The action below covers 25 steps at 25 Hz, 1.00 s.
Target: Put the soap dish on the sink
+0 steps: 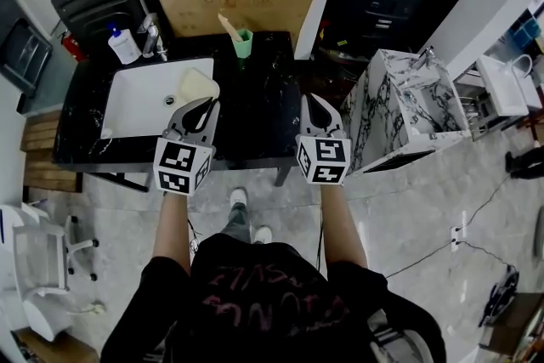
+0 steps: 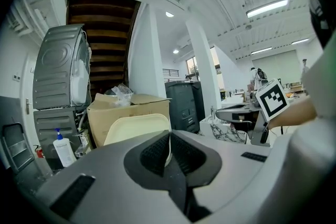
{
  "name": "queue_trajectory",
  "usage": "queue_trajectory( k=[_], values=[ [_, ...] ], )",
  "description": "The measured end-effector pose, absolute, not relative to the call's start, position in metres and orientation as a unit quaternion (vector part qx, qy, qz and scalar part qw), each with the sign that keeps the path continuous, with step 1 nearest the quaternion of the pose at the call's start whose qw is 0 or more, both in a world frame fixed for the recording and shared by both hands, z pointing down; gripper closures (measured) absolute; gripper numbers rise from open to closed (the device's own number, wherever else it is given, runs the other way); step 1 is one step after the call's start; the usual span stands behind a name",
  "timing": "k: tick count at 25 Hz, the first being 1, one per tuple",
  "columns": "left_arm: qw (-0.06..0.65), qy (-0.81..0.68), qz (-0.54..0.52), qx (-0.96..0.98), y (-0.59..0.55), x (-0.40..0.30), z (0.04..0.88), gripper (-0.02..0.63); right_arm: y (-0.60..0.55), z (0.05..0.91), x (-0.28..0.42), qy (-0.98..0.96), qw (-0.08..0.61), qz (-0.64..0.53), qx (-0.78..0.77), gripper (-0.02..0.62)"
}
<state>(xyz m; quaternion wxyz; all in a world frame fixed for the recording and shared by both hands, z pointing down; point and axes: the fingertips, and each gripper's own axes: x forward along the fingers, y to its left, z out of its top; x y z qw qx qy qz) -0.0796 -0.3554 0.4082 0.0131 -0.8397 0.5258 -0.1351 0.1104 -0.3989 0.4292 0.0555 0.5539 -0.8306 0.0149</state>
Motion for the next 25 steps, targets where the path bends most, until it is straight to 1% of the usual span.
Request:
queue_trajectory(
  k=[16, 25],
  values=[
    [-0.005, 0.501, -0.143, -0.853, -0.44, -0.08, 0.43, 0.584, -0.473, 0.442, 0.102, -0.819, 0.068, 0.019, 0.569, 0.581],
    [-0.037, 0.474, -0.186, -0.86, -0.46, -0.06, 0.476, 0.584, -0.489, 0.451, 0.115, -0.812, 0.075, 0.028, 0.578, 0.581]
  ],
)
